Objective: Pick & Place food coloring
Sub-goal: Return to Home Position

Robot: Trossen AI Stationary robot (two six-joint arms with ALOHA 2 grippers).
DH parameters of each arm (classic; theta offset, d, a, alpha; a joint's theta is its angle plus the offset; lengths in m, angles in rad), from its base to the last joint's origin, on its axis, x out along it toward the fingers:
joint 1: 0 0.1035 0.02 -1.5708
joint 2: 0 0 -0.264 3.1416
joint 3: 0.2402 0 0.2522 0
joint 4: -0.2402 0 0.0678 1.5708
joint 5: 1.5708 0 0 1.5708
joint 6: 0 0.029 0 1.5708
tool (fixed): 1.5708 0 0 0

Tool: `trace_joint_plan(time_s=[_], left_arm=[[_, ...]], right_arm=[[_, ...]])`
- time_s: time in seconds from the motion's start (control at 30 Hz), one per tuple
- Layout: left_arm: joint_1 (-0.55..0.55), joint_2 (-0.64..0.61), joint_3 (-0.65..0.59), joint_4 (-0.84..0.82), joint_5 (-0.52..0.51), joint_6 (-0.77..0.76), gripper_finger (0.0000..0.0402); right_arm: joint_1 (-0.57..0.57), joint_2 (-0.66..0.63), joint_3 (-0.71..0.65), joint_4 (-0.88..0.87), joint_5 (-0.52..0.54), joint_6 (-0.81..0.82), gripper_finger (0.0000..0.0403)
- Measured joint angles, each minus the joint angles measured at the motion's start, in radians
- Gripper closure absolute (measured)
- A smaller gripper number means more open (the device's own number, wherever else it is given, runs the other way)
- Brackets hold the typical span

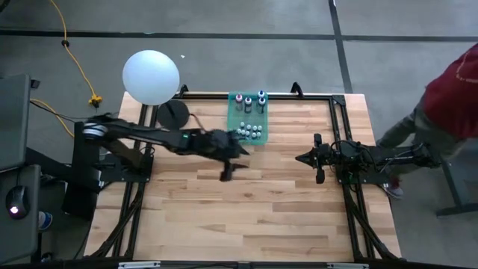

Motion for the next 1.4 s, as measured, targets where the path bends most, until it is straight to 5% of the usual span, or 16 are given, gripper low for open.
trace_joint_plan(time_s=[0.57, 0.9, 1.2, 1.4], left_arm=[[0.120, -0.676, -0.692, 0.378, 0.022, -0.145, 0.0182], [0.120, -0.947, -0.916, 0.509, 0.147, -0.179, 0.0182], [0.120, -1.164, -0.997, 0.458, 0.137, -0.234, 0.0182], [0.119, -1.281, -1.038, 0.437, 0.016, -0.323, 0.0182]], right_arm=[[0.000, 0.000, 0.000, 0.000, 0.000, 0.000, 0.0402], [0.000, 0.000, 0.000, 0.000, 0.000, 0.000, 0.0402], [0.000, 0.000, 0.000, 0.000, 0.000, 0.000, 0.0402], [0.000, 0.000, 0.000, 0.000, 0.000, 0.000, 0.0402]])
